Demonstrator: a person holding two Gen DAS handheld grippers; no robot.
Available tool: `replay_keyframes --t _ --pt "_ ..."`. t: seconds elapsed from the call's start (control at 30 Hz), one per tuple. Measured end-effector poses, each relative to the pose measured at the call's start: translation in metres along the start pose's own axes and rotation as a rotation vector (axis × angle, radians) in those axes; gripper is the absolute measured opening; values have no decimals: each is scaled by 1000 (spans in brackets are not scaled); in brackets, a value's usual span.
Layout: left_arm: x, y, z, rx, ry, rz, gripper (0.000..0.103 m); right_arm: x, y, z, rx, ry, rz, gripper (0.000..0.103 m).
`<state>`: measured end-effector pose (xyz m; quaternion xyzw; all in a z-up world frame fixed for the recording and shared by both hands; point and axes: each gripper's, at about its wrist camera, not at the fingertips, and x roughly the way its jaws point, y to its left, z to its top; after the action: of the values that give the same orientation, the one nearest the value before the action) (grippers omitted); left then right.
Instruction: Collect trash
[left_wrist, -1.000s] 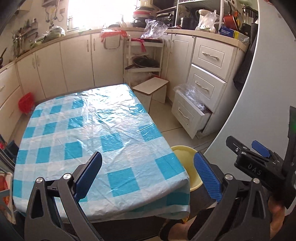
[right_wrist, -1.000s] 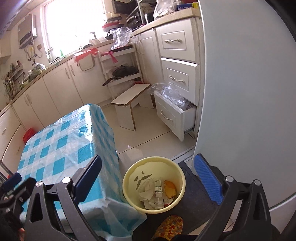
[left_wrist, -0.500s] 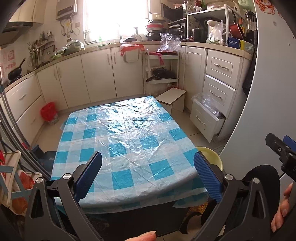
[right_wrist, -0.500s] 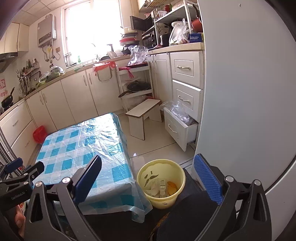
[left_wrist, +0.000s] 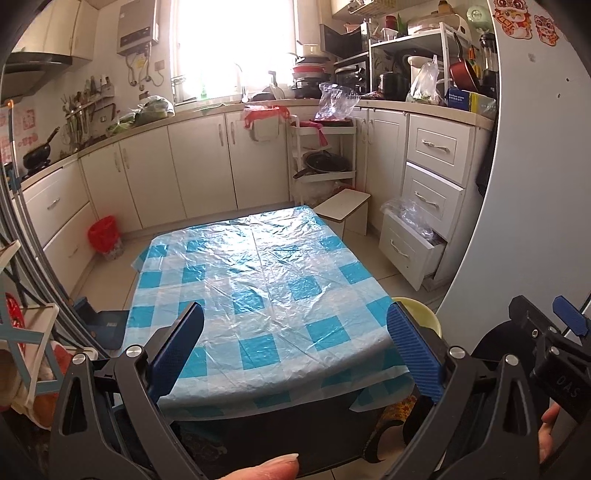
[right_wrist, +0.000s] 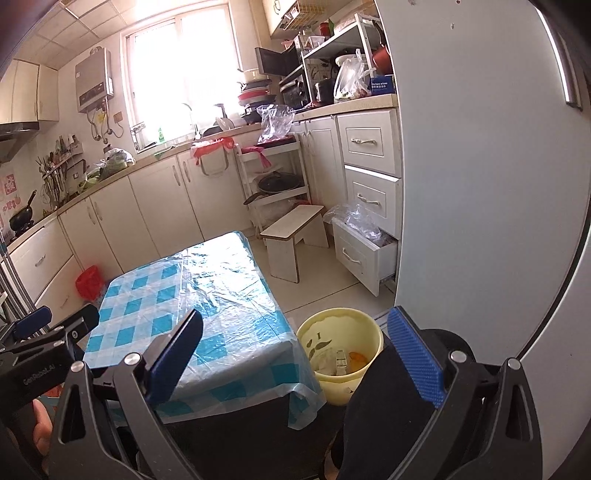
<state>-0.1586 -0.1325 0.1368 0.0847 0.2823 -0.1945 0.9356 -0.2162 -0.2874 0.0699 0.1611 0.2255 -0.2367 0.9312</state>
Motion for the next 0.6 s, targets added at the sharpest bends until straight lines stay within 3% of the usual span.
replay_keyframes --t 0.6 --pt "-14 5 4 -23 -29 17 95 -10 3 -2 -3 -9 7 96"
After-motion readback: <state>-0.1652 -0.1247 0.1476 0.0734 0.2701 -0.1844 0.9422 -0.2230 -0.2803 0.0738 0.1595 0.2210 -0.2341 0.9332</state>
